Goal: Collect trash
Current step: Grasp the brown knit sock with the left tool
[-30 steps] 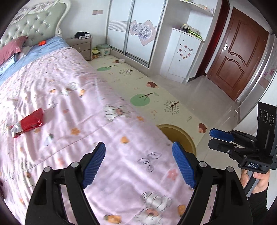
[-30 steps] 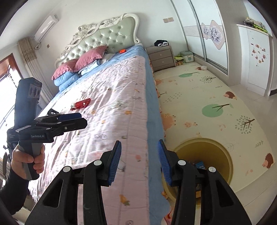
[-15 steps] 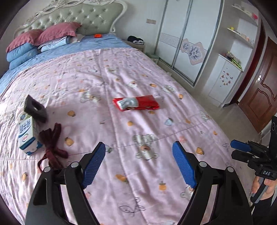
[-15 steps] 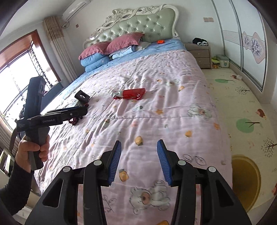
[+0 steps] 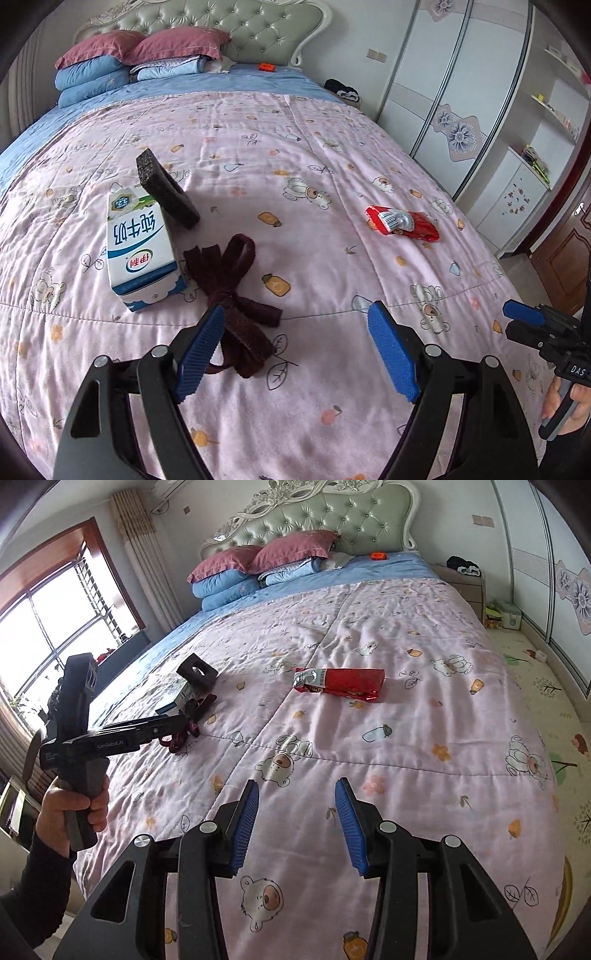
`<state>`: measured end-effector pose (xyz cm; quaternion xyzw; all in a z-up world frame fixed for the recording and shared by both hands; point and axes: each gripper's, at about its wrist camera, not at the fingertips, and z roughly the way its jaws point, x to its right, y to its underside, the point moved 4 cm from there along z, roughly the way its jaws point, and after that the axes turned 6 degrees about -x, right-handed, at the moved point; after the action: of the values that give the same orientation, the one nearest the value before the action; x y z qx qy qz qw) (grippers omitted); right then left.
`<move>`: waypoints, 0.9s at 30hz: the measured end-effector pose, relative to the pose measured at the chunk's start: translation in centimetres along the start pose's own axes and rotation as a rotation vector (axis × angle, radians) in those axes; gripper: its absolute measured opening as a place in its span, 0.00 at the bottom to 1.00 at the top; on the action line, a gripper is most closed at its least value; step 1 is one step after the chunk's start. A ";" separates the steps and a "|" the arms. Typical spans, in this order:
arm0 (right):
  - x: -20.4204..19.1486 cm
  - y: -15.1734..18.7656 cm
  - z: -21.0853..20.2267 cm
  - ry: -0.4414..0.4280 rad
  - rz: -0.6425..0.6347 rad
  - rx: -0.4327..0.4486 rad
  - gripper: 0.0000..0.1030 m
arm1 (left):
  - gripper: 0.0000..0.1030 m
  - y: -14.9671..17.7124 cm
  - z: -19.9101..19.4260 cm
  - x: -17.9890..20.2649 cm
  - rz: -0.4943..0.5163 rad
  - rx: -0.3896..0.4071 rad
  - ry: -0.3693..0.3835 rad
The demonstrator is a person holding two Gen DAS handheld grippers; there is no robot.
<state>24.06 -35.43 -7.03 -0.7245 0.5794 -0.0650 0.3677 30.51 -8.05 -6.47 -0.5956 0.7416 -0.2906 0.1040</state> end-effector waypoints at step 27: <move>0.6 -6.6 6.0 0.077 -0.041 -0.058 0.42 | 0.29 -5.0 2.5 2.9 -0.045 0.016 0.166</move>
<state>32.58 -32.86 -7.53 -0.7437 0.5797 -0.0836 0.3223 35.11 -12.15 -5.15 -0.5853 0.7317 -0.3470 0.0404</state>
